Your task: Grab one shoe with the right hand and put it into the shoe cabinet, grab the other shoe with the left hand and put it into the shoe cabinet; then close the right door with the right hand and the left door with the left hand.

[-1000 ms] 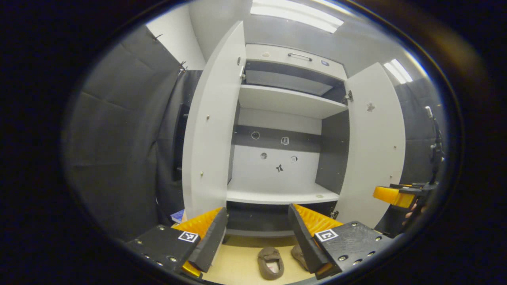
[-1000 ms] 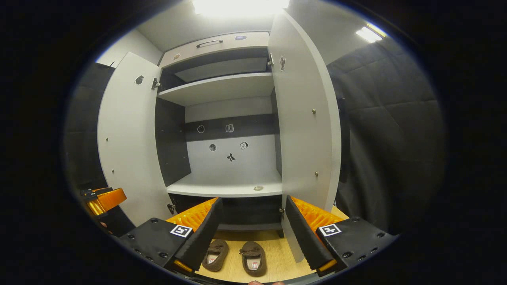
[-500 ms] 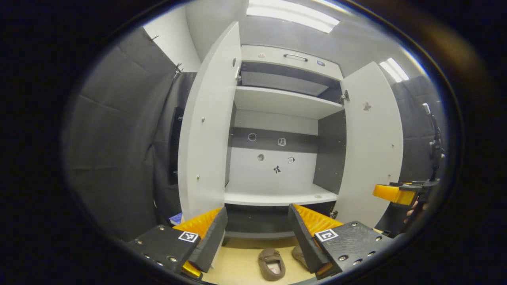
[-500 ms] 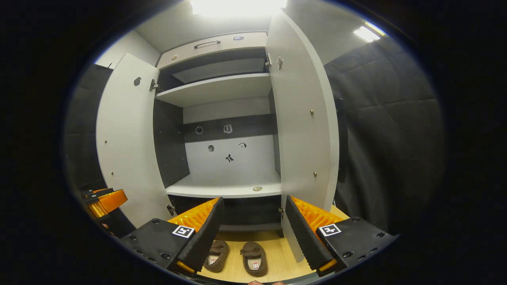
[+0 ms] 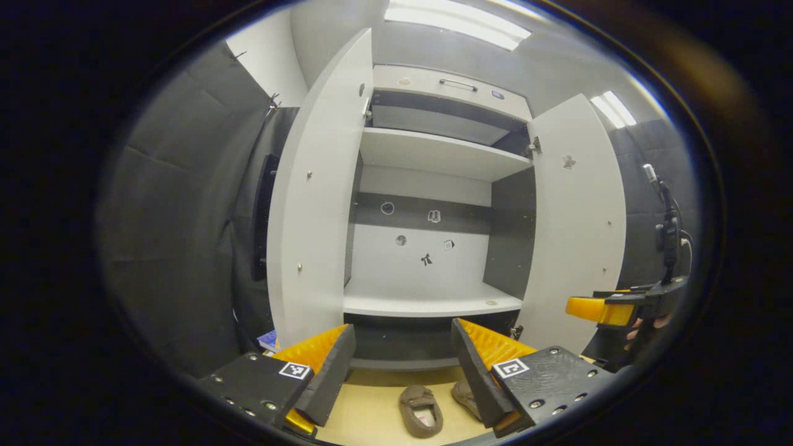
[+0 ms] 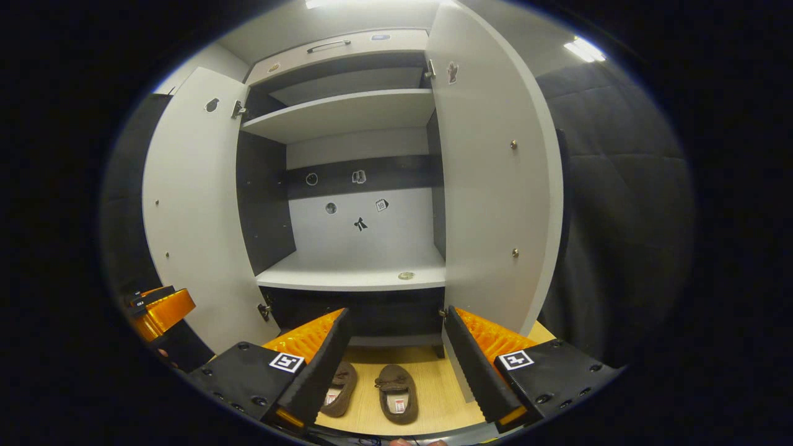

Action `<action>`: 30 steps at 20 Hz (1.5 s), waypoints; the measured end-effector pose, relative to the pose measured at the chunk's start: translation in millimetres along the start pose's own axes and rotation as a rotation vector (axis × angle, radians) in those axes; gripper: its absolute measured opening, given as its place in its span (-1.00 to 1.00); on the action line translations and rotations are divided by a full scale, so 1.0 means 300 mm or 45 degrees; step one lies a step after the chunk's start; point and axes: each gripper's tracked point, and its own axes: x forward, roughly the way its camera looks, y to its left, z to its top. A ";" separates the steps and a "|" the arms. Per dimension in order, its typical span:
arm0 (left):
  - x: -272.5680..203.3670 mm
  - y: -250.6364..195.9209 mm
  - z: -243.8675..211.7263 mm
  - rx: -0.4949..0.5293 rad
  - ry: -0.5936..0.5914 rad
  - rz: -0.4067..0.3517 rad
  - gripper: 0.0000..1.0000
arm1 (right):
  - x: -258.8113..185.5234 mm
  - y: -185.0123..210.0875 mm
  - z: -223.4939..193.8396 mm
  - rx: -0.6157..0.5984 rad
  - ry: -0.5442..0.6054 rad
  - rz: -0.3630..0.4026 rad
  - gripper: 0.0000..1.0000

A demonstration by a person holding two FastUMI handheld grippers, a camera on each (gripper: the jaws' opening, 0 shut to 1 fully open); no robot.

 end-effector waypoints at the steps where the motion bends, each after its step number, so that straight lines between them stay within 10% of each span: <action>1: 0.000 -0.005 -0.003 0.003 0.004 -0.011 0.80 | 0.010 0.013 -0.016 -0.008 0.037 0.012 0.96; 22: 0.087 -0.035 -0.103 -0.013 0.204 -0.030 0.80 | 0.265 0.232 -0.793 0.015 0.874 0.306 0.96; 30: 0.124 -0.083 -0.126 0.072 0.257 -0.055 0.80 | 0.367 0.174 -1.067 0.025 1.062 0.228 0.96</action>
